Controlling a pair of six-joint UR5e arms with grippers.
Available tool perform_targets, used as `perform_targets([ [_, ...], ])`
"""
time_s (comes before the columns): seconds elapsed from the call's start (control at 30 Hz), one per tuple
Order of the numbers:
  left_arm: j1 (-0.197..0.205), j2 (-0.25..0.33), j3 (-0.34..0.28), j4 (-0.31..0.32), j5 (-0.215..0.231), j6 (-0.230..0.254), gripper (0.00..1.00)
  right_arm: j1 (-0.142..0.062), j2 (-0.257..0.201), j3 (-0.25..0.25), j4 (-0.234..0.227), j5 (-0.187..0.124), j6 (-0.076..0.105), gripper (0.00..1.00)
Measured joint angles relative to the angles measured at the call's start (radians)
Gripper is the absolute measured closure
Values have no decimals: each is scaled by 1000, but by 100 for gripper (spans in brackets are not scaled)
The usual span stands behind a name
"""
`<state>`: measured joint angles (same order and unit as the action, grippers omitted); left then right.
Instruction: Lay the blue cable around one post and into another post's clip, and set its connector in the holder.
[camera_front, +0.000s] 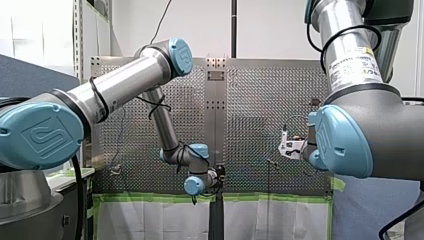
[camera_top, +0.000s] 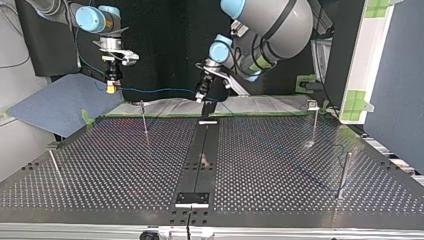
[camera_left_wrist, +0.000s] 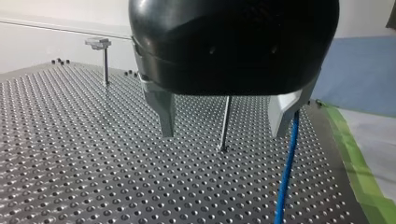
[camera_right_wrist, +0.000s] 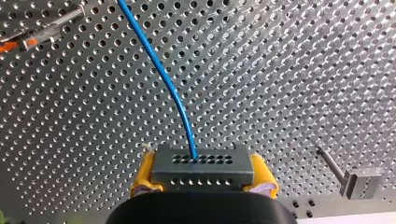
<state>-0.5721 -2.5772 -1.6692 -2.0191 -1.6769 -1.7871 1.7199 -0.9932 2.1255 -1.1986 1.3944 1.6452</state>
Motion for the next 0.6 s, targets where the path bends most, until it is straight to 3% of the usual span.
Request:
perform_targets([
  [0.3, 16, 45, -27, 11, 50, -3, 0, 1, 1, 0, -6, 1, -3, 100],
  [0.6, 21, 99, -108, 19, 44, 11, 0, 3, 2, 0, -10, 0, -3, 100],
])
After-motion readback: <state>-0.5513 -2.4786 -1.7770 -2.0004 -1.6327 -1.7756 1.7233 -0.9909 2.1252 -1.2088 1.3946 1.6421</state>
